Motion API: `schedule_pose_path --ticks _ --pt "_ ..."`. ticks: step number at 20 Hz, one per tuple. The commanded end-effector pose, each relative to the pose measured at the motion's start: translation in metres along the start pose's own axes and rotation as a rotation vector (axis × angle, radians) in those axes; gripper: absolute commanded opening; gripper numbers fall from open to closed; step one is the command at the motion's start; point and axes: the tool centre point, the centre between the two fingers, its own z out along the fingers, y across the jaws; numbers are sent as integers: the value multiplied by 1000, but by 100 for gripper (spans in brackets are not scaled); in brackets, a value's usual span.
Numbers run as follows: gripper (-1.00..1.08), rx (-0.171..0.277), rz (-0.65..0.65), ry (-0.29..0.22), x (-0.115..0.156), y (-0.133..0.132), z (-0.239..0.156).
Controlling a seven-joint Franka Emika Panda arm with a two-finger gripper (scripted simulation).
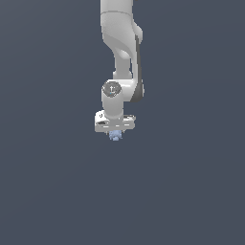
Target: Pick up the object and move it to a goal position.
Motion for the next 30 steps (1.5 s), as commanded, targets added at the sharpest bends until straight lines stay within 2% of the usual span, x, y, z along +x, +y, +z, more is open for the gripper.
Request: schedule_pose_path --ticks 1,10,30 --pt "-100 0 -1 1 4 -3 -5" --pt "-100 -1 -1 1 34 -31 -46" --pt "-100 -1 -1 1 140 -122 -180"
